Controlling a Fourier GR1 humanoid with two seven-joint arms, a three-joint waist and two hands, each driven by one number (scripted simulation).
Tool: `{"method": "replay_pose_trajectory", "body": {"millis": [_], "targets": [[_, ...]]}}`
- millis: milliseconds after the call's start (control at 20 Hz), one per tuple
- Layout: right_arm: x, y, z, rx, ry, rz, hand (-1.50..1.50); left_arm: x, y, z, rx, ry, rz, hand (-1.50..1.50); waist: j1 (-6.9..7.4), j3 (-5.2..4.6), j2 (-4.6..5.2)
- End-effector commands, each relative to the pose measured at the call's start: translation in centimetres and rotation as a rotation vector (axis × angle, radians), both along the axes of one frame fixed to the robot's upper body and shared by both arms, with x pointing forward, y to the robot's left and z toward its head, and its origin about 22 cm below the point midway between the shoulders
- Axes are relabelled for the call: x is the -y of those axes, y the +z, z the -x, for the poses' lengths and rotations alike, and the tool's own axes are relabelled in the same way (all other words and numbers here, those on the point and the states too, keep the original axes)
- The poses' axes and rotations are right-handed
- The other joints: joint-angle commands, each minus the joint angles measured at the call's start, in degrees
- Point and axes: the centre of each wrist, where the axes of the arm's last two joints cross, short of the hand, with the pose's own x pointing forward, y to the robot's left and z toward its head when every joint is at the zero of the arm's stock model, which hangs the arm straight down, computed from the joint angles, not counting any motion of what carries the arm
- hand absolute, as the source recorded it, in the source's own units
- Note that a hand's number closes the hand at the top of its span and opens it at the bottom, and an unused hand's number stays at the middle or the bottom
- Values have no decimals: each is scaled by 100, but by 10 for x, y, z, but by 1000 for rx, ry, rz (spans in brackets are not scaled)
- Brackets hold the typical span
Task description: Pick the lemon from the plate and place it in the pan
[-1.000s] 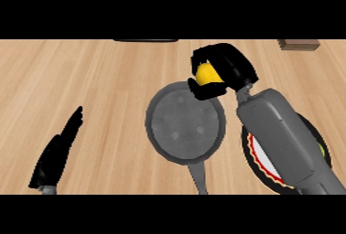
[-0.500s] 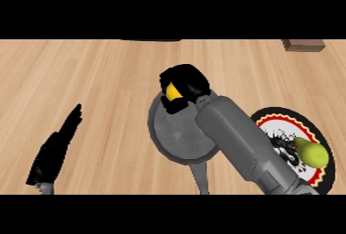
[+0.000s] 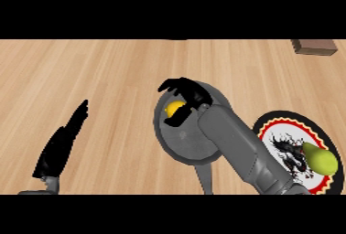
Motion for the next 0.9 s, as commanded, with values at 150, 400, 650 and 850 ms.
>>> {"method": "replay_pose_trajectory", "body": {"millis": [150,400,650,850], "targets": [[-2,3,1,109,-129,-305,-150,-1,-9,0,3,17,-3,0,-32,1,-9],[7,18,-18,141,-308,-460,-150,5,-11,11,-8,21,-3,0,-94,2,-18],[50,15,-36,153,-497,-520,-150,-9,-3,10,-17,54,12,0,-287,0,-40],[100,-3,-36,181,-533,-586,-150,-10,-8,9,-19,63,-16,0,-352,0,-48]]}}
